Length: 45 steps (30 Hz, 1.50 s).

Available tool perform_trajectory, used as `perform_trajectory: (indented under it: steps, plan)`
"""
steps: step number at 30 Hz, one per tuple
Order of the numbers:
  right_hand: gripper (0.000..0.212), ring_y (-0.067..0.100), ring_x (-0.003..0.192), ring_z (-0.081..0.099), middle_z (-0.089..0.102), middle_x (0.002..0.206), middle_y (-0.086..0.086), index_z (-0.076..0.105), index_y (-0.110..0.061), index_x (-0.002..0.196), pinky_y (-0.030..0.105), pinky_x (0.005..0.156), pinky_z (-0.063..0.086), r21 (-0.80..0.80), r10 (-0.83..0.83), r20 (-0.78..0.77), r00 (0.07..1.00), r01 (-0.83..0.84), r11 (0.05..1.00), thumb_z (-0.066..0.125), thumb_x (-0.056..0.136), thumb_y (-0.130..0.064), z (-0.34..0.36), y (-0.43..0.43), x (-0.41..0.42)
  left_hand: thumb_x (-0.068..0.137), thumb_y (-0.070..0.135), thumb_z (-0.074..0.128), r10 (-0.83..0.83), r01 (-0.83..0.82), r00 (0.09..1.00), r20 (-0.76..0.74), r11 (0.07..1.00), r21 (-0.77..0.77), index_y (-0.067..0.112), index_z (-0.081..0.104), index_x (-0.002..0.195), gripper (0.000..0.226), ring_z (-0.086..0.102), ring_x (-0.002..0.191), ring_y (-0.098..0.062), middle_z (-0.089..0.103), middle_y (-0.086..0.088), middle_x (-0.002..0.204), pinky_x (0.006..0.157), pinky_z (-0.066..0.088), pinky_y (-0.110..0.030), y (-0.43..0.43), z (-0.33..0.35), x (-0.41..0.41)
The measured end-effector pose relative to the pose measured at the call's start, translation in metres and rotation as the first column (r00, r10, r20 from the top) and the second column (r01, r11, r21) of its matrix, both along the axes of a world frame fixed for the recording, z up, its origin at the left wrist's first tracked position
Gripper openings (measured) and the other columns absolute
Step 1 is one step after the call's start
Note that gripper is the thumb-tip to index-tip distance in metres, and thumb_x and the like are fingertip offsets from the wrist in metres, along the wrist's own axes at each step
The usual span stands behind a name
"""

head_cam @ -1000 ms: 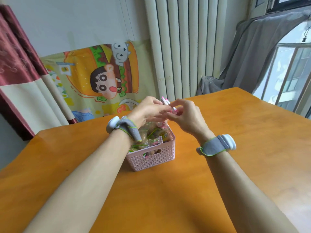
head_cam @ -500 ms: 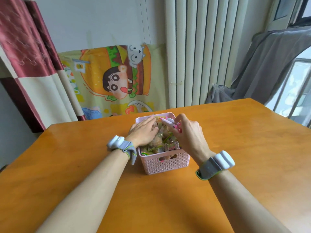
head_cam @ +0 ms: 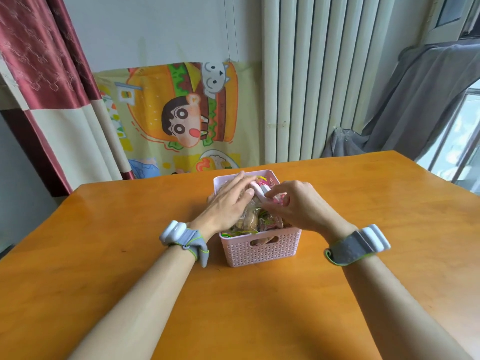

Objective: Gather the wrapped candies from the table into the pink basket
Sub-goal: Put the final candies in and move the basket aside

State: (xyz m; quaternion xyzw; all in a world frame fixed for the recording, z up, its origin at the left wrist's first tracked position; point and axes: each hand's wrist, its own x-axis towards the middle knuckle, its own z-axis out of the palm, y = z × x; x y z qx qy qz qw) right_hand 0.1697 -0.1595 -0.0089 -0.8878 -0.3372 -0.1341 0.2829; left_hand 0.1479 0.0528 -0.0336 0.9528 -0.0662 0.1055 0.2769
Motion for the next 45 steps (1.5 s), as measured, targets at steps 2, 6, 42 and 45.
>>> perform_trajectory:
  steps: [2,6,42,45]
  plan:
    - [0.021,0.013,0.072,0.068,0.076,0.089,-0.002,0.076,-0.025,0.104,0.034,0.065,0.058,-0.038,-0.008,-0.005,1.000,0.007,0.999,0.068,0.092,-0.040,0.002,-0.001,0.000,0.105,0.052,0.027,-0.023,0.022,1.000,0.016,0.998,0.058,0.044,0.041,0.147,0.045,0.010,0.152,-0.004,0.022,0.017,0.163,0.122,0.004,-0.049,-0.003,0.000,-0.008]
    - [0.025,0.029,0.099,0.060,0.074,0.109,-0.001,0.073,-0.026,0.109,0.044,0.085,0.052,-0.221,-0.080,0.072,0.994,0.094,0.971,0.053,0.100,-0.038,-0.009,0.006,0.000,0.103,0.058,0.012,-0.017,0.050,0.990,-0.143,0.972,0.231,0.051,0.030,0.150,0.051,0.004,0.151,0.002,0.015,0.027,0.162,0.120,-0.009,-0.053,-0.002,0.003,-0.004]
    - [0.068,0.023,0.080,0.053,0.064,0.066,-0.001,0.057,-0.016,0.060,0.039,0.081,0.044,-0.238,-0.127,0.224,0.966,0.181,0.954,0.031,0.077,-0.076,-0.012,0.051,-0.120,0.084,0.026,0.068,0.019,-0.062,0.995,0.099,0.889,0.453,0.036,0.065,0.104,0.023,0.054,0.110,-0.013,0.065,0.011,0.107,0.096,0.039,-0.033,0.064,0.020,-0.092]
    - [0.066,0.022,0.082,0.051,0.064,0.069,-0.003,0.060,-0.017,0.062,0.038,0.081,0.044,-0.283,-0.129,0.207,0.970,0.186,0.941,0.034,0.076,-0.076,-0.009,0.036,-0.128,0.082,0.031,0.073,-0.006,-0.082,0.983,0.181,0.879,0.470,0.033,0.065,0.100,0.020,0.057,0.103,-0.011,0.068,0.013,0.100,0.091,0.039,-0.032,0.057,0.020,-0.110]
